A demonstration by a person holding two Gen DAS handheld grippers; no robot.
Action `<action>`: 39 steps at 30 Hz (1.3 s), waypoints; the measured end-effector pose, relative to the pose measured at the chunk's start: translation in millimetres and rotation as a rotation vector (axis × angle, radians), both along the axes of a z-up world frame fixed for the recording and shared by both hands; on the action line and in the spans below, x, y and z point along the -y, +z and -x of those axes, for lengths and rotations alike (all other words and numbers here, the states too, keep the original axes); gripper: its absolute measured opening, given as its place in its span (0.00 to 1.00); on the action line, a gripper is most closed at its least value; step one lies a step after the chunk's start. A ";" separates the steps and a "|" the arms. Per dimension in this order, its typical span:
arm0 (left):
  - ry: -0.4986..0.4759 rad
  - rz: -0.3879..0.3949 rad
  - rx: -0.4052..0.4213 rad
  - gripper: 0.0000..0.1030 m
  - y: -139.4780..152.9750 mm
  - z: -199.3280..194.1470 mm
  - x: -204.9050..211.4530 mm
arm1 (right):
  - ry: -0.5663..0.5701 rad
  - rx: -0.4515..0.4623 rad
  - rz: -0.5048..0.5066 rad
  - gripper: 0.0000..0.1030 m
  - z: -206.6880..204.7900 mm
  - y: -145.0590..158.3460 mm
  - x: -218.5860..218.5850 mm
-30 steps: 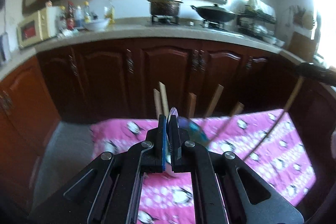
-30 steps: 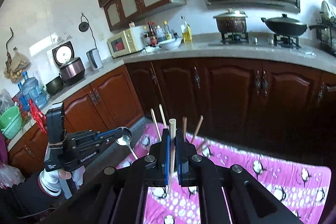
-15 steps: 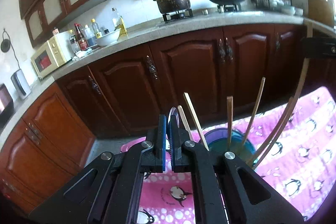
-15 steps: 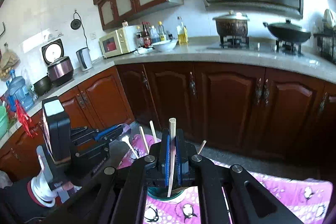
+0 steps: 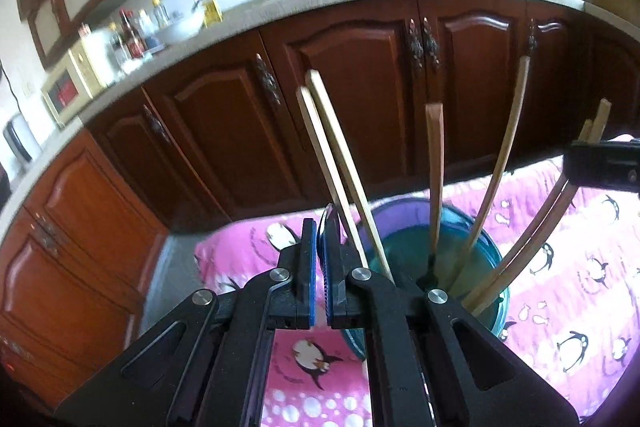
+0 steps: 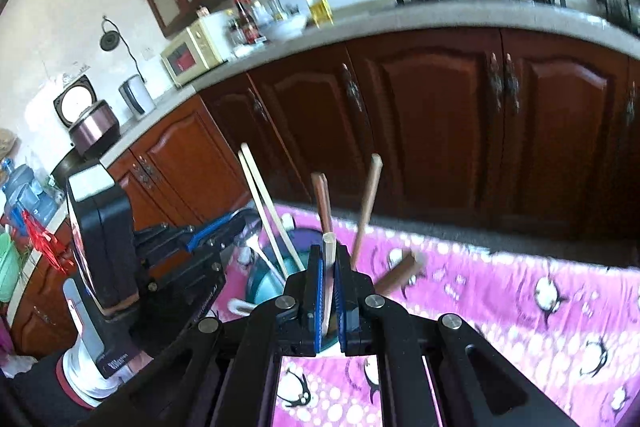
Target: Organize utensils
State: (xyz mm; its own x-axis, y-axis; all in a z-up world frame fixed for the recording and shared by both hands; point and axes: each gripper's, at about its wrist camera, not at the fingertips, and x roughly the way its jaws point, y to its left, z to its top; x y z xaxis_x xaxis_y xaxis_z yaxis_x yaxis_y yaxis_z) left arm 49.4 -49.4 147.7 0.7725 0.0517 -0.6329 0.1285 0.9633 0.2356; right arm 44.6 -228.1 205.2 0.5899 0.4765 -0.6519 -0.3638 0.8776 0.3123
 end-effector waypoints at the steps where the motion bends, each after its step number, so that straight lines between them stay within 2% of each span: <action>1: 0.002 0.009 -0.005 0.01 -0.8 -1.1 -1.1 | -0.003 -0.010 -0.007 0.05 -1.4 -0.8 2.7; 4: -0.002 0.056 -0.033 0.03 0.2 -1.6 -3.4 | -0.019 -0.040 -0.032 0.05 -5.6 1.3 11.5; 6: 0.006 0.087 -0.048 0.03 3.5 0.8 -6.7 | -0.026 -0.038 -0.044 0.10 -3.6 5.5 18.0; 8: 0.004 0.117 -0.061 0.06 6.9 4.1 -8.3 | -0.024 -0.030 -0.056 0.28 2.0 8.8 23.6; 12: 0.002 0.187 -0.048 0.34 23.3 17.3 -16.7 | -0.020 -0.022 -0.048 0.28 17.4 13.7 28.3; 15: 0.004 0.230 -0.028 0.46 36.7 30.5 -24.8 | -0.016 -0.016 -0.042 0.30 29.4 13.7 30.8; 18: 0.007 0.266 -0.010 0.51 47.7 46.2 -30.3 | -0.023 0.006 -0.007 0.36 42.2 12.4 28.3; 25: 0.029 0.287 0.017 0.52 54.1 87.4 -27.2 | -0.044 0.031 0.046 0.39 64.5 1.4 9.5; 30: 0.057 0.253 0.046 0.52 50.6 112.5 -19.8 | -0.083 0.079 0.107 0.42 80.2 1.3 -5.3; 39: 0.115 0.242 0.108 0.52 57.5 141.1 -22.2 | -0.097 0.122 0.096 0.46 101.4 14.4 -10.1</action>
State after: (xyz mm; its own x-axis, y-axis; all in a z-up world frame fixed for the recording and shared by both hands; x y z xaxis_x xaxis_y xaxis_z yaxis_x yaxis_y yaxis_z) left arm -91.6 -27.1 205.2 0.8337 0.0004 -0.5523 0.0015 1.0000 0.0031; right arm -56.8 -218.0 219.6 0.7075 0.3522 -0.6127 -0.3055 0.9342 0.1842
